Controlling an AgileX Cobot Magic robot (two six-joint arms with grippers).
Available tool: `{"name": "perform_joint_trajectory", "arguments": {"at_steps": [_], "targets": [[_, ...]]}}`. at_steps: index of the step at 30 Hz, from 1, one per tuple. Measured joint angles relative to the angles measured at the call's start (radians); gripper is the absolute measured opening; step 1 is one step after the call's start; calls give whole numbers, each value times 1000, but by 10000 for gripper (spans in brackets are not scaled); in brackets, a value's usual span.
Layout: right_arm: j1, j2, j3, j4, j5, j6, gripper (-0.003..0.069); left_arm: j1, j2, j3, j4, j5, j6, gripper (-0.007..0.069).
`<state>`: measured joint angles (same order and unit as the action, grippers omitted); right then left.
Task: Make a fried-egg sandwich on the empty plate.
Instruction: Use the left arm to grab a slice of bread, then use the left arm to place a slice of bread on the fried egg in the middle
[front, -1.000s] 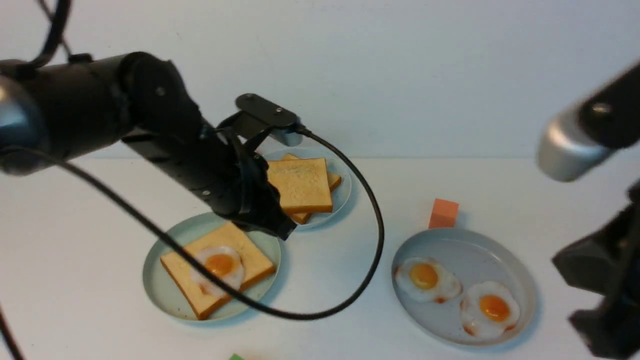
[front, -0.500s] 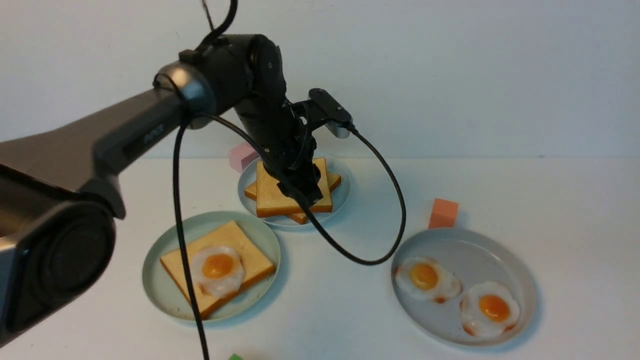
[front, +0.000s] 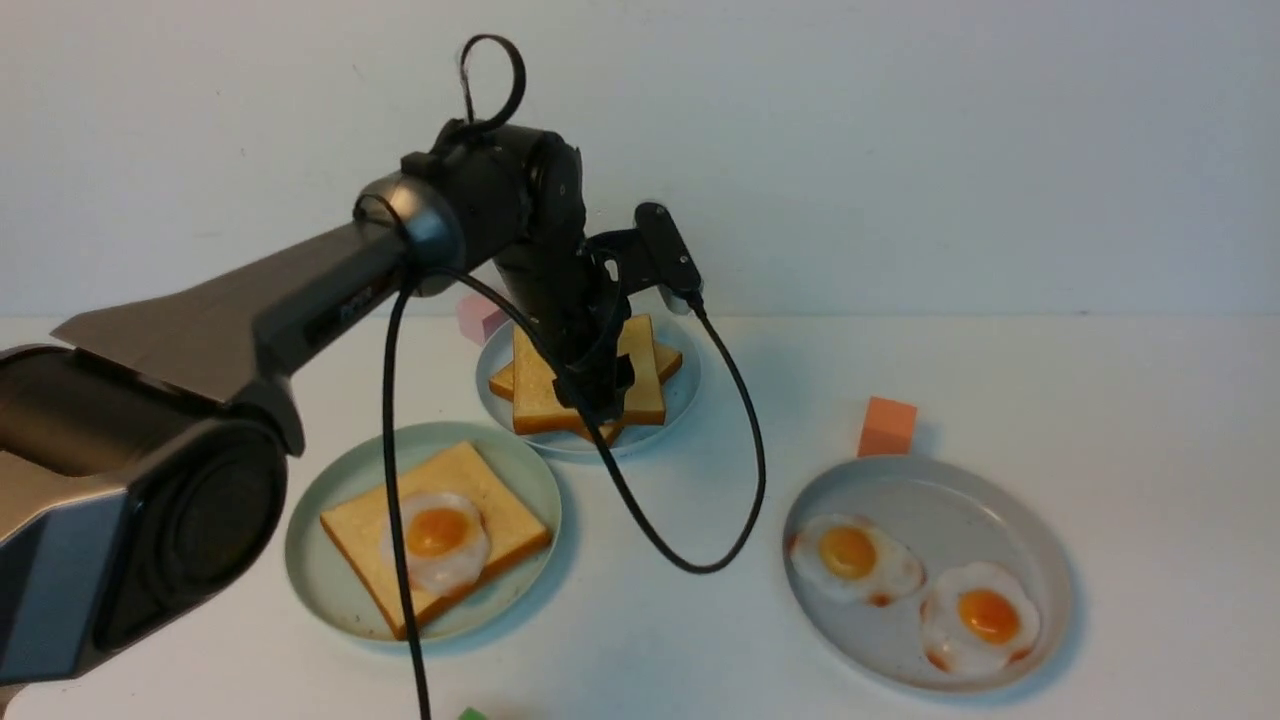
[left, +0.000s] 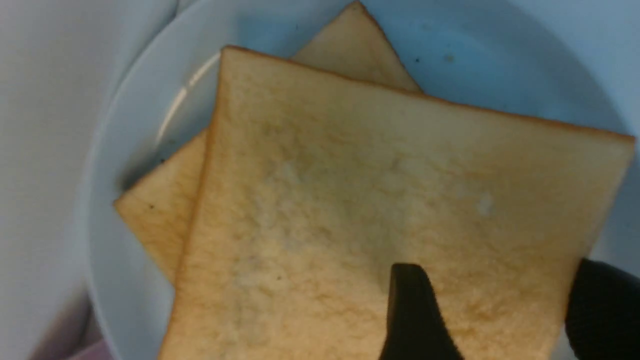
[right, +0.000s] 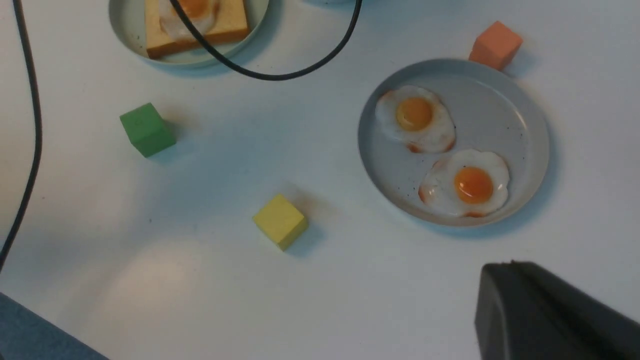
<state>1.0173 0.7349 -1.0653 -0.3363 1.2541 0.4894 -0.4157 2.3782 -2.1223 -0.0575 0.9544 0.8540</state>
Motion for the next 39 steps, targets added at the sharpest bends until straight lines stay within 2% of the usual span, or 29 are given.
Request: {"name": "perform_joint_trajectory", "arguments": {"at_steps": [3, 13, 16, 21, 22, 28, 33, 39], "targets": [[0, 0, 0, 1, 0, 0, 8, 0, 10, -2, 2, 4, 0, 369], [0, 0, 0, 1, 0, 2, 14, -1, 15, -3, 26, -3, -9, 339], [0, 0, 0, 2, 0, 2, 14, -1, 15, -3, 25, 2, -21, 301], [0, 0, 0, 2, 0, 2, 19, -5, 15, -3, 22, 12, -100, 43], [0, 0, 0, 2, 0, 2, 20, -5, 14, -3, 23, 12, -105, 15], [0, 0, 0, 6, 0, 2, 25, -3, -32, 2, 52, 14, -148, -6], [0, 0, 0, 8, 0, 2, 29, 0, -179, 14, 57, 71, -263, -8], [0, 0, 0, 5, 0, 2, 31, 0, -430, 234, 43, 64, -350, -12]]}}
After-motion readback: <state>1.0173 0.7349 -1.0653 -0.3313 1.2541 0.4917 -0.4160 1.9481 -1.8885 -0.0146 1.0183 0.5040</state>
